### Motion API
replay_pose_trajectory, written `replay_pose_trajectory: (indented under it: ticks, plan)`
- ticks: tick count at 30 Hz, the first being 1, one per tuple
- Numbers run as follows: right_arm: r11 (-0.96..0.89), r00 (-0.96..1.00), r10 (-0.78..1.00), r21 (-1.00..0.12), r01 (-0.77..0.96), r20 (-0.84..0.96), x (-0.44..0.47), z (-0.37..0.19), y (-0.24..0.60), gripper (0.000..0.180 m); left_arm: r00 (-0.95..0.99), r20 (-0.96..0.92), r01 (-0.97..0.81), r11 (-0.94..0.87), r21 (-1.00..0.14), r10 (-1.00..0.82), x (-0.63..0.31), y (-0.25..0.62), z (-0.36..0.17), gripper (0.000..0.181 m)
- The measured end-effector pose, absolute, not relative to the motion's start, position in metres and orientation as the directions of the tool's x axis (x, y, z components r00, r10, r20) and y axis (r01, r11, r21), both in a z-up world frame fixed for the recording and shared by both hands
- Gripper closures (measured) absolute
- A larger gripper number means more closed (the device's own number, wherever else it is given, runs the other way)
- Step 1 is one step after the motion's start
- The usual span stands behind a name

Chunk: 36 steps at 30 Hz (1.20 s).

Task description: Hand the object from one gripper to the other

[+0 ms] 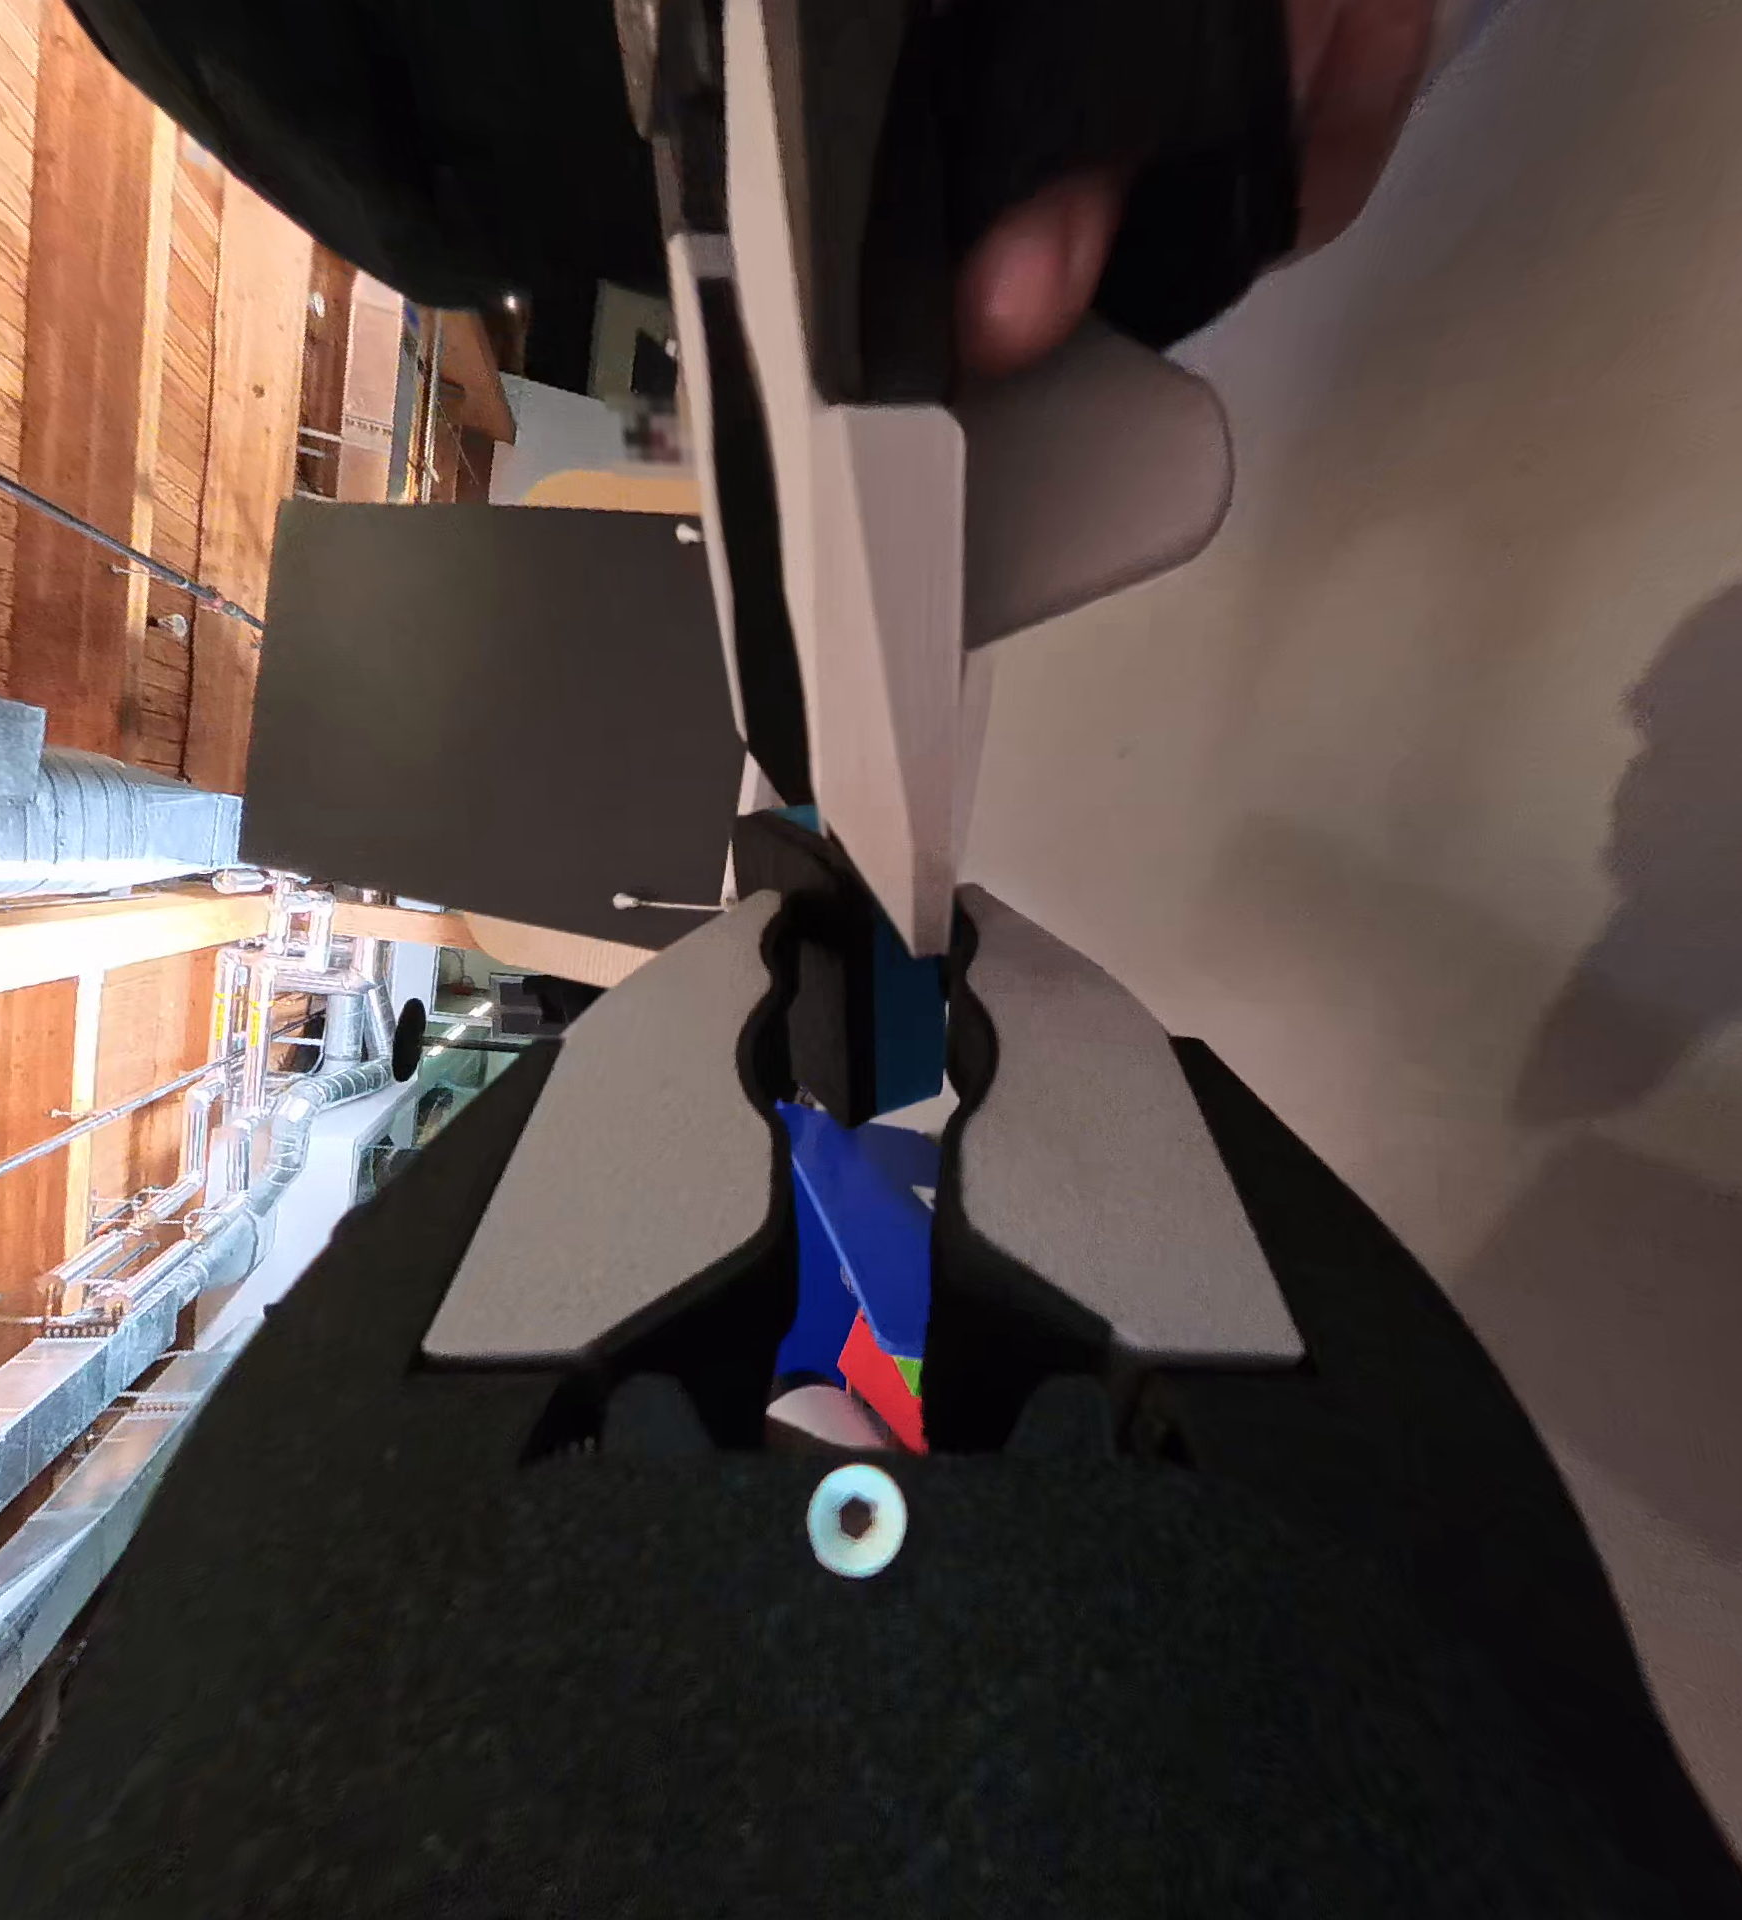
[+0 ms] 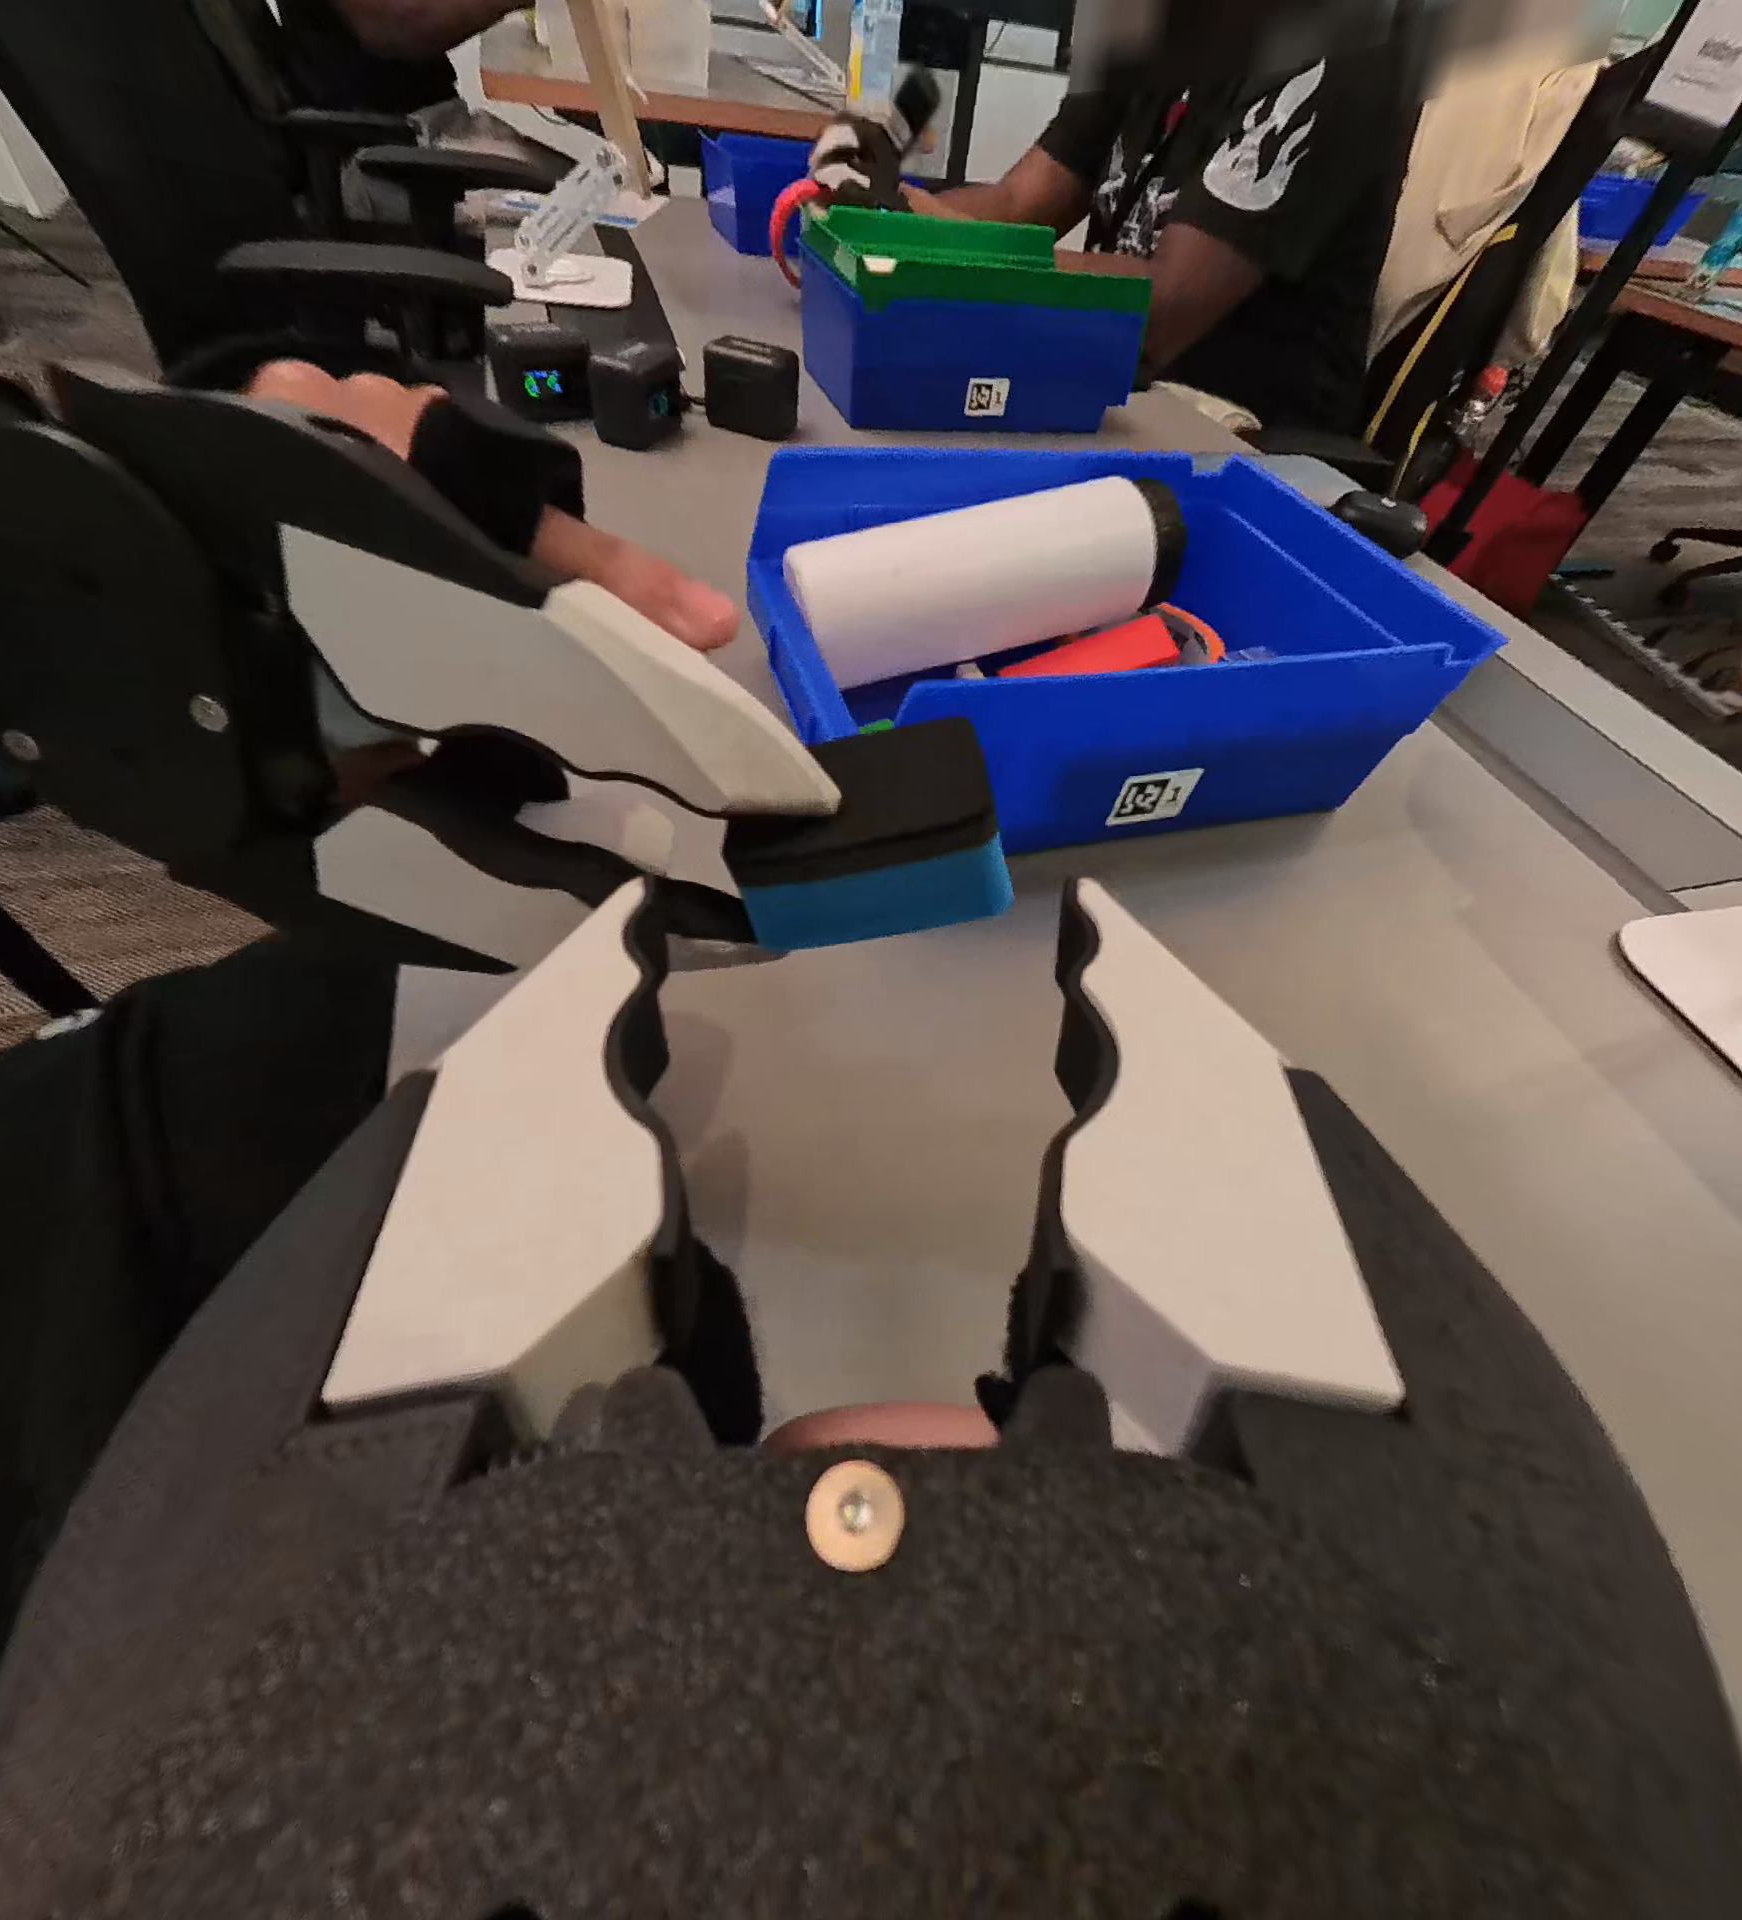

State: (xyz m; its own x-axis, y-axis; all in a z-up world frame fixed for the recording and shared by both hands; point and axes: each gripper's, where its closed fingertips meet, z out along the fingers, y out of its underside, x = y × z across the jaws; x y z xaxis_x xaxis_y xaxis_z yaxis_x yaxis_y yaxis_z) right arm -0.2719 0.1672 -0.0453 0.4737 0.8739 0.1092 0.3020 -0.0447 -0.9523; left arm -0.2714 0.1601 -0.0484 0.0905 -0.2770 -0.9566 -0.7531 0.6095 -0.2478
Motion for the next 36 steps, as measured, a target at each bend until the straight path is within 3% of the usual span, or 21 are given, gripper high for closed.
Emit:
replay_pose_trajectory:
  ticks: [6,9,11,13,16,18,21,25,30,33,36]
  plan:
    - [-0.002,0.440,0.889,-0.960,0.279,0.126,-0.263,-0.052,0.160,0.126,0.064,-0.976,-0.725,0.662,-0.189,-0.208,-0.258,0.149,-0.054,0.156]
    - [-0.025,0.433,0.896,-0.963,0.268,0.097,-0.257,-0.060,0.159,0.126,0.101,-0.959,-0.708,0.658,-0.256,-0.265,-0.255,0.145,-0.062,0.155]
    - [-0.017,0.494,0.860,-0.958,0.286,0.132,-0.242,-0.066,0.170,0.126,0.204,-0.924,-0.657,0.655,-0.373,-0.323,-0.256,0.136,-0.060,0.154]
    - [0.039,0.558,0.787,-0.925,0.379,0.262,-0.220,-0.076,0.183,0.127,0.365,-0.810,-0.582,0.567,-0.583,-0.459,-0.265,0.132,-0.061,0.150]
    - [0.152,0.558,0.671,-0.827,0.542,0.489,-0.206,-0.083,0.190,0.126,0.522,-0.451,-0.430,0.234,-0.872,-0.724,-0.278,0.138,-0.082,0.142]
    - [0.236,0.501,0.596,-0.733,0.638,0.628,-0.214,-0.083,0.188,0.126,0.574,-0.187,-0.314,-0.003,-0.949,-0.797,-0.282,0.148,-0.090,0.127]
    - [0.347,0.368,0.504,-0.573,0.743,0.782,-0.237,-0.085,0.175,0.126,0.576,0.094,-0.176,-0.235,-0.956,-0.812,-0.283,0.158,-0.091,0.111]
    - [0.435,0.211,0.446,-0.417,0.798,0.870,-0.266,-0.097,0.157,0.126,0.528,0.179,-0.209,-0.332,-0.920,-0.830,-0.285,0.156,-0.109,0.093]
    - [0.496,0.131,0.444,-0.365,0.788,0.886,-0.285,-0.102,0.140,0.126,0.486,0.144,-0.254,-0.297,-0.921,-0.862,-0.281,0.147,-0.115,0.104]
    - [0.502,0.104,0.428,-0.332,0.798,0.898,-0.286,-0.103,0.138,0.126,0.448,0.154,-0.276,-0.301,-0.913,-0.880,-0.277,0.141,-0.120,0.122]
    - [0.478,0.150,0.443,-0.374,0.795,0.884,-0.286,-0.107,0.140,0.125,0.450,0.149,-0.302,-0.307,-0.902,-0.880,-0.278,0.144,-0.124,0.123]
